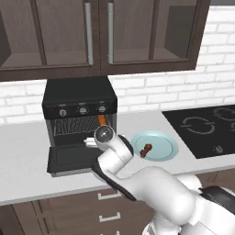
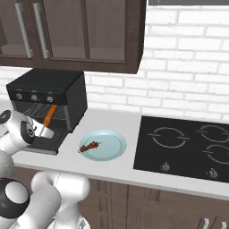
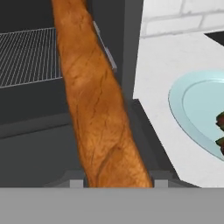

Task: Pick up the kebab skewer and baguette bread, and place them inside the toaster oven. Close the toaster oven door and start by setting the timer.

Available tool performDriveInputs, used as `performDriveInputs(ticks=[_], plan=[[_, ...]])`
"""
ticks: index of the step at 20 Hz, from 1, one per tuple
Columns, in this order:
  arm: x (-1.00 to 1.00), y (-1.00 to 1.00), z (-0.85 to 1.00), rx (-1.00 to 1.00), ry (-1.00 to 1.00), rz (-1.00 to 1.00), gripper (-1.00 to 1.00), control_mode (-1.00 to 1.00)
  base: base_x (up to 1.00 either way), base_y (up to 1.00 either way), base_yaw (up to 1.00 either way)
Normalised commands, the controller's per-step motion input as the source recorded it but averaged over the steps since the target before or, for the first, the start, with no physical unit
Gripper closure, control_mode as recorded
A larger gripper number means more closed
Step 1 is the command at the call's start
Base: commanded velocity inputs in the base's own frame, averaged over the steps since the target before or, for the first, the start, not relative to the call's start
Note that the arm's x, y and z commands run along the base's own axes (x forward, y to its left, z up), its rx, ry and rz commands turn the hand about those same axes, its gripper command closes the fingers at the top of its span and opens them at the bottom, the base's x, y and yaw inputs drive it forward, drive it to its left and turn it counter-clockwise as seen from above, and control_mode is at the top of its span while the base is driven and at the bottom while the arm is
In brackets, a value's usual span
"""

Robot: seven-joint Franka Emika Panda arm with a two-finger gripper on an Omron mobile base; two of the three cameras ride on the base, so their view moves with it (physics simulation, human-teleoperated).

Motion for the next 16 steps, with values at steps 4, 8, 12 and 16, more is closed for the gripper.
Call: performDriveInputs(ticks=[4,8,12,16], plan=[[0.41,0.23,-0.02,0.0,0.02,0.0,1.0,-1.0,0.0,0.0,0.0],[0.3,0.19,-0.12,0.0,0.07,0.0,1.0,-1.0,0.0,0.0,0.0],[0.36,0.1,-0.05,0.0,0.01,0.0,1.0,-1.0,0.0,0.0,0.0],[0.37,0.0,0.0,0.0,-0.02,0.0,1.0,-1.0,0.0,0.0,0.0]])
